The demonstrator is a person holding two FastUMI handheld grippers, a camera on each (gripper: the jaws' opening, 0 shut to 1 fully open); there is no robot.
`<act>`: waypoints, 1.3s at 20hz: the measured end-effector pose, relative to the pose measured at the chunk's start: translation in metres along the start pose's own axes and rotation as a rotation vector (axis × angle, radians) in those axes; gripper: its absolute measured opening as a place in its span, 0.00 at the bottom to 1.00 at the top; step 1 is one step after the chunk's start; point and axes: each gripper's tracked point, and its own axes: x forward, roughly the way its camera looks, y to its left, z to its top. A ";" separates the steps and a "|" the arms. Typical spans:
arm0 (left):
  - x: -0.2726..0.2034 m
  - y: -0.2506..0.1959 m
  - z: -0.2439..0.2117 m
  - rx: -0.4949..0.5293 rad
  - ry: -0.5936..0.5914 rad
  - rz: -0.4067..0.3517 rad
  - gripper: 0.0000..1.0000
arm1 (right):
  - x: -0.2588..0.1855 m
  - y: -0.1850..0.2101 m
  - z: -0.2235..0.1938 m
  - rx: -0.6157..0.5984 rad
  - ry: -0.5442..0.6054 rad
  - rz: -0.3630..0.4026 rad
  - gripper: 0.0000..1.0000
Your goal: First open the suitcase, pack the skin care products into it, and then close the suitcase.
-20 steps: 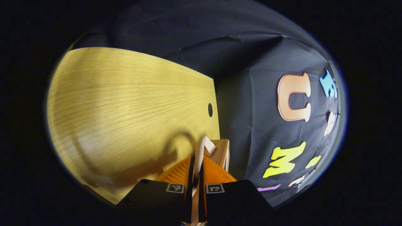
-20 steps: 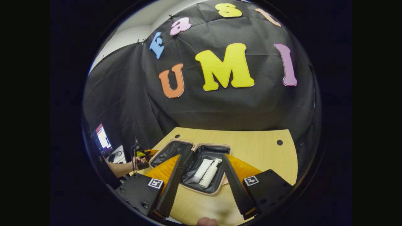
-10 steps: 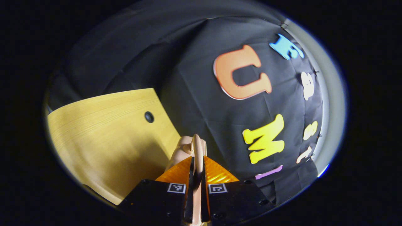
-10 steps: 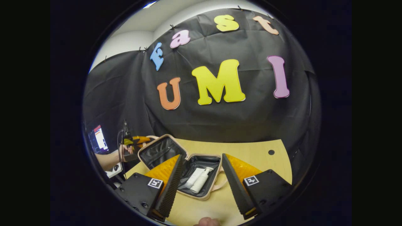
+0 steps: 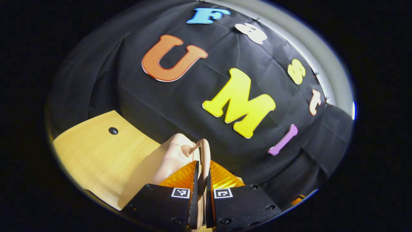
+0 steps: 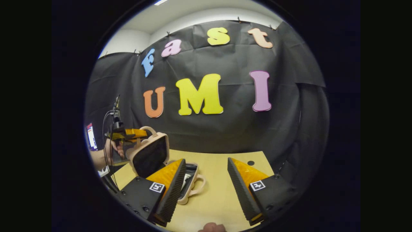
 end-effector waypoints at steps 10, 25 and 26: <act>0.042 -0.067 -0.155 0.321 0.211 0.004 0.13 | -0.025 -0.108 -0.003 0.043 -0.012 -0.136 0.77; 0.070 -0.046 -0.289 0.668 0.462 0.189 0.16 | -0.042 -0.192 -0.019 0.101 0.027 -0.214 0.77; 0.069 -0.048 -0.290 0.663 0.467 0.186 0.17 | -0.039 -0.191 -0.020 0.095 0.028 -0.207 0.77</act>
